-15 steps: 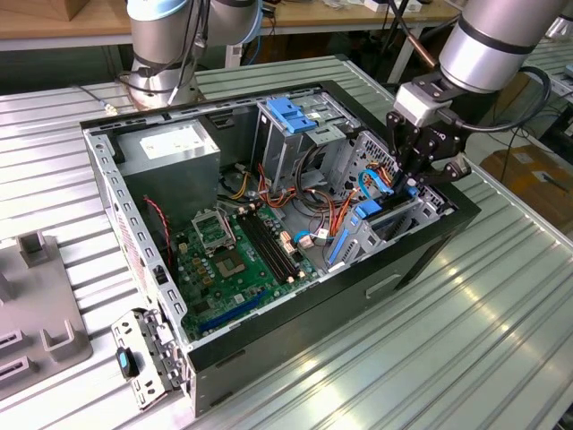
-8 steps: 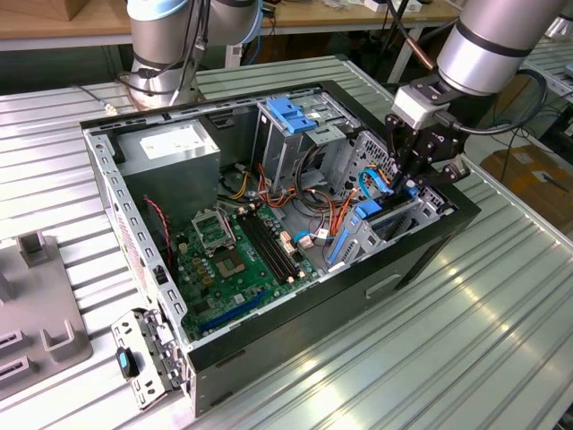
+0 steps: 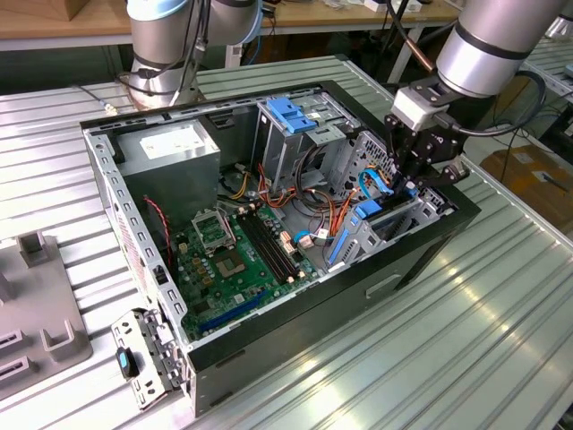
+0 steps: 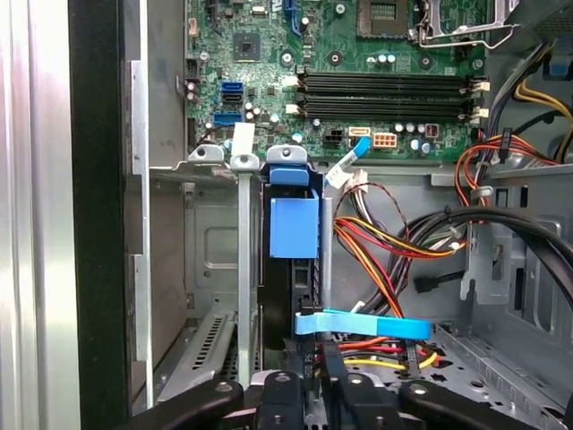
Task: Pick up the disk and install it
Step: 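Insert the second disk wire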
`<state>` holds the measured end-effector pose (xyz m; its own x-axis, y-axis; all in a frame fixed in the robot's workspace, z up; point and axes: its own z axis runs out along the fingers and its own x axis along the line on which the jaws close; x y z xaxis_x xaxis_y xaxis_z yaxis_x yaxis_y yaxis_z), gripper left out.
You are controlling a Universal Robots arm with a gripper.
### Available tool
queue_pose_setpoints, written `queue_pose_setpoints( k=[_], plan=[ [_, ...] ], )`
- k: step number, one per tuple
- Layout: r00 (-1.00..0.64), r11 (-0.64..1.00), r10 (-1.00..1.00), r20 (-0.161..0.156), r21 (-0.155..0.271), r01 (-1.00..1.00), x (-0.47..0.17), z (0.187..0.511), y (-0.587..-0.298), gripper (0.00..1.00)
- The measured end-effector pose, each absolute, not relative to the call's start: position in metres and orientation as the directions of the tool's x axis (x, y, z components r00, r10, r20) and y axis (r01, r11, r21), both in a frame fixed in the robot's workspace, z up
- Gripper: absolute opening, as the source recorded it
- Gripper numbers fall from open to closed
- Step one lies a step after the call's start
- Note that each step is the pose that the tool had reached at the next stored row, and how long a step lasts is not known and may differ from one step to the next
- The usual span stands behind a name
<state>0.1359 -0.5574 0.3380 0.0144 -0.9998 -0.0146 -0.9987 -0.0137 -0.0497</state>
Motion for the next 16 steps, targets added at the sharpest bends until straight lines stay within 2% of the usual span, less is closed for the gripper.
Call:
queue_pose_setpoints(
  k=[1,2,3,16],
  plan=[
    [0.014,-0.014,-1.0,-0.013,-0.05,-0.999,0.1359,0.3385,-0.5574,0.29],
    [0.014,-0.014,-1.0,-0.013,-0.05,-0.999,0.1359,0.3385,-0.5575,0.29],
    [0.014,-0.014,-1.0,-0.013,-0.05,-0.999,0.1359,0.3385,-0.5574,0.36],
    [0.014,-0.014,-1.0,-0.014,-0.05,-0.999,0.1359,0.3389,-0.5575,0.36]
  ],
)
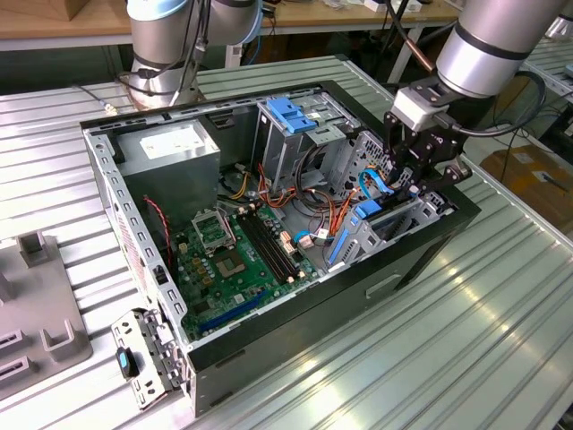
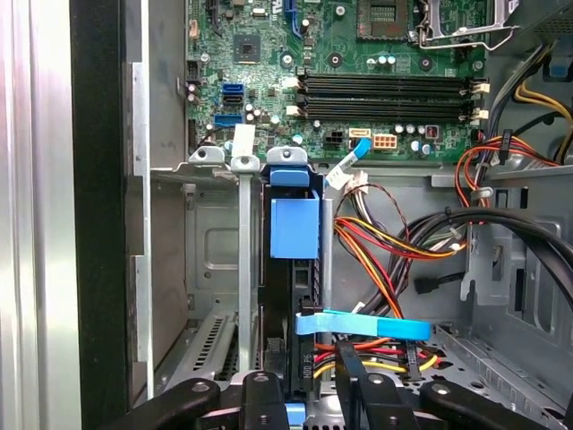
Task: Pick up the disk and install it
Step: 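Insert the second disk wire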
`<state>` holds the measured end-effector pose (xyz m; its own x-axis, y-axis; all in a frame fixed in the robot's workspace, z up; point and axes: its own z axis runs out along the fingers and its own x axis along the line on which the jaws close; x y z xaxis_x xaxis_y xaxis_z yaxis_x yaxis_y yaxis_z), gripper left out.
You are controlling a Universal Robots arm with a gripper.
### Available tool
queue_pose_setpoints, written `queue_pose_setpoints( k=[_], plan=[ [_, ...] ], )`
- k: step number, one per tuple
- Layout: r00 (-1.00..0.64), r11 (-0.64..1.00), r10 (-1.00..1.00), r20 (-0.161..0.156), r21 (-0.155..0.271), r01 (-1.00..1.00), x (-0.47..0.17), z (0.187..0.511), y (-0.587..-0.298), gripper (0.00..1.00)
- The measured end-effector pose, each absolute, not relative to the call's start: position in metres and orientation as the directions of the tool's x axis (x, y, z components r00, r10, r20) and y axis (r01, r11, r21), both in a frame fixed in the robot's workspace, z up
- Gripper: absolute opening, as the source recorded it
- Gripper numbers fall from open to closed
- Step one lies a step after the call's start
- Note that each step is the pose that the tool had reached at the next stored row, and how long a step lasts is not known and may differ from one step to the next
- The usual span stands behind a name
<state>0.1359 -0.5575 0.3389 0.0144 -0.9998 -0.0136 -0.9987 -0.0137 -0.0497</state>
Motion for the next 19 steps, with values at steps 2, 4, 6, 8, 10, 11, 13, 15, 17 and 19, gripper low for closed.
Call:
queue_pose_setpoints(
  k=[2,4,6,8,10,11,13,15,17,19],
  plan=[
    [0.014,-0.014,-1.0,-0.013,-0.05,-0.999,0.136,0.343,-0.557,0.36],
    [0.014,-0.014,-1.0,-0.013,-0.05,-0.999,0.136,0.346,-0.557,0.36],
    [0.014,-0.014,-1.0,-0.013,-0.05,-0.999,0.136,0.352,-0.557,0.36],
    [0.014,-0.014,-1.0,-0.013,-0.05,-0.999,0.136,0.356,-0.557,0.36],
    [0.014,-0.014,-1.0,-0.013,-0.05,-0.999,0.136,0.363,-0.557,0.36],
    [0.014,-0.014,-1.0,-0.013,-0.05,-0.999,0.136,0.365,-0.557,0.36],
    [0.014,-0.014,-1.0,-0.014,-0.05,-0.999,0.136,0.368,-0.557,0.36],
    [0.014,-0.014,-1.0,-0.014,-0.05,-0.999,0.136,0.369,-0.557,0.36],
    [0.014,-0.014,-1.0,-0.013,-0.05,-0.999,0.136,0.37,-0.557,0.36],
    [0.014,-0.014,-1.0,-0.013,-0.05,-0.999,0.136,0.371,-0.557,0.36]
  ],
)
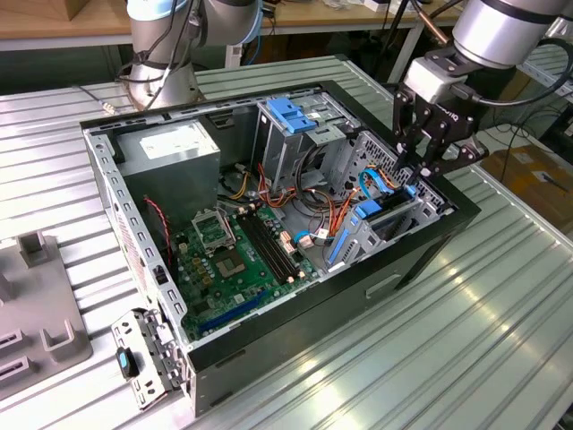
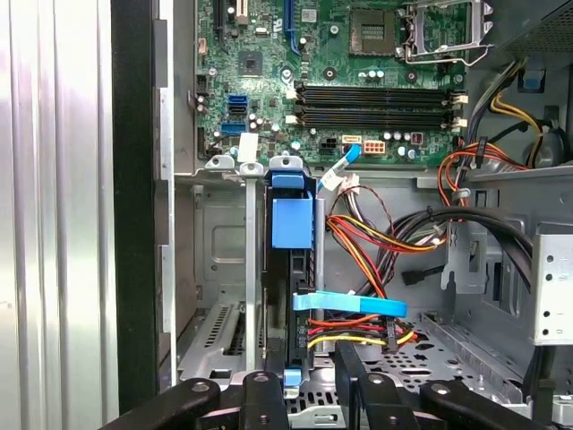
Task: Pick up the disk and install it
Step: 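Insert the second disk wire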
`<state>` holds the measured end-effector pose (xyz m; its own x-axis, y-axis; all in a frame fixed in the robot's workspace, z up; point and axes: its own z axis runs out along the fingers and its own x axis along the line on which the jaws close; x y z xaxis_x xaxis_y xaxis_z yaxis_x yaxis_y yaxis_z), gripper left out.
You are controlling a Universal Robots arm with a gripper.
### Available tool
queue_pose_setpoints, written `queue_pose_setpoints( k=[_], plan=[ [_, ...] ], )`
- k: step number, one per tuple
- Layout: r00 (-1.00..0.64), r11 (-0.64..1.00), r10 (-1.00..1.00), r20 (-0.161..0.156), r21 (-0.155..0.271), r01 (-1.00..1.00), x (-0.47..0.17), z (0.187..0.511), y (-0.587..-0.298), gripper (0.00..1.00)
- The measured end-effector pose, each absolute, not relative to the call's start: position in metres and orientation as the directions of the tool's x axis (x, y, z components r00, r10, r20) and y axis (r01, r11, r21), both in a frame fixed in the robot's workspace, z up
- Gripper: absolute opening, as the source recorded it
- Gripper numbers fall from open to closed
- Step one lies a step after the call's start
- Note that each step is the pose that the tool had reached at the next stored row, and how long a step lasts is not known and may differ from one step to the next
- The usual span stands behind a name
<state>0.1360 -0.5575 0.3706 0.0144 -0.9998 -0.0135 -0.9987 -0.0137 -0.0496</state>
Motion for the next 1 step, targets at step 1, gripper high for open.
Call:
queue_pose_setpoints(
  k=[1],
  plan=[
    [0.014,-0.014,-1.0,-0.013,-0.05,-0.999,0.136,0.3707,-0.5574,0.36]
  ],
)
